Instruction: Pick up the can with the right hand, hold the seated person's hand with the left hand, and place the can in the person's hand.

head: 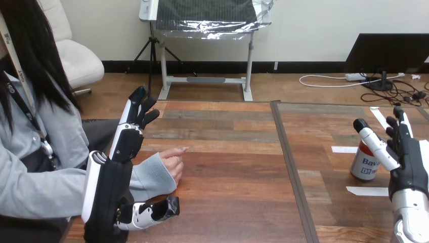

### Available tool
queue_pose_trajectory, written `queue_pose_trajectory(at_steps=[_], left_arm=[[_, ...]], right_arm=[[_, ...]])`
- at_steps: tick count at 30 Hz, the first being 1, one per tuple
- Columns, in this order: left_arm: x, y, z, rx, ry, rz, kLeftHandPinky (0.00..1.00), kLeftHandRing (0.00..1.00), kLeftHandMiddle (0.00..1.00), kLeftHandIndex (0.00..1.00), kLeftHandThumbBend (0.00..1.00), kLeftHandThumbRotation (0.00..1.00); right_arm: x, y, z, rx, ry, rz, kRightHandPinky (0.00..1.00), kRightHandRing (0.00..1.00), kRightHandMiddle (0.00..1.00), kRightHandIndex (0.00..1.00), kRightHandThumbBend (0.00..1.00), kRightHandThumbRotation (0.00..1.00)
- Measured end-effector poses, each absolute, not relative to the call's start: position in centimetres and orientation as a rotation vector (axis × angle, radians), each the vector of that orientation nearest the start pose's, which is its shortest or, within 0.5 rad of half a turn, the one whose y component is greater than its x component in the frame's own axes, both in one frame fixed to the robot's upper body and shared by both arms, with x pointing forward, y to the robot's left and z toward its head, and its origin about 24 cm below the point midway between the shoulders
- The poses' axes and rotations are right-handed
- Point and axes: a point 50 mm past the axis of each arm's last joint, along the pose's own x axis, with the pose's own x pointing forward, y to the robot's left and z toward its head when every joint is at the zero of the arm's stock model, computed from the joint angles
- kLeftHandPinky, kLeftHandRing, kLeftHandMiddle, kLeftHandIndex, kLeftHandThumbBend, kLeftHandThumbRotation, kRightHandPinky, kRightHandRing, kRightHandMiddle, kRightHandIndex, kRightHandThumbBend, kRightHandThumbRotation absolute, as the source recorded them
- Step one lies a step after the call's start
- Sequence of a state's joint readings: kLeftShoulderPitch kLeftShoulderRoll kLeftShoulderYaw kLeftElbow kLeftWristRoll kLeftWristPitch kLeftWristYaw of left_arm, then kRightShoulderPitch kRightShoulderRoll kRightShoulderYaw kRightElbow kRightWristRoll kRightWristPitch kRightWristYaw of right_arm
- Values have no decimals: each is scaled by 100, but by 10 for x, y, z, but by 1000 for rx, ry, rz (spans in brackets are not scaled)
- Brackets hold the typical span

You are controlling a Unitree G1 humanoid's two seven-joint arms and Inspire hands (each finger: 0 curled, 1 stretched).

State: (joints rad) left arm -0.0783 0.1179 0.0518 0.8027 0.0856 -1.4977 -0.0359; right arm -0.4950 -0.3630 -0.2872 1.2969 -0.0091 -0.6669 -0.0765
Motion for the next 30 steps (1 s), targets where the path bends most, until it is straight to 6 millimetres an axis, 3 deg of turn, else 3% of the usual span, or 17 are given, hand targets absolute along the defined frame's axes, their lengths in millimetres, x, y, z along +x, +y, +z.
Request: queue_pose_trajectory(at_steps=[21, 30], left_arm=[[200, 171, 23, 176, -769, -121, 88, 93, 97, 95, 100, 74], [200, 171, 23, 175, -769, -122, 87, 94, 97, 95, 100, 73]], right_arm=[[285, -290, -11, -241, 155, -378, 91, 93, 93, 98, 100, 62], [284, -292, -15, -261, 192, -378, 89, 92, 93, 98, 100, 59]])
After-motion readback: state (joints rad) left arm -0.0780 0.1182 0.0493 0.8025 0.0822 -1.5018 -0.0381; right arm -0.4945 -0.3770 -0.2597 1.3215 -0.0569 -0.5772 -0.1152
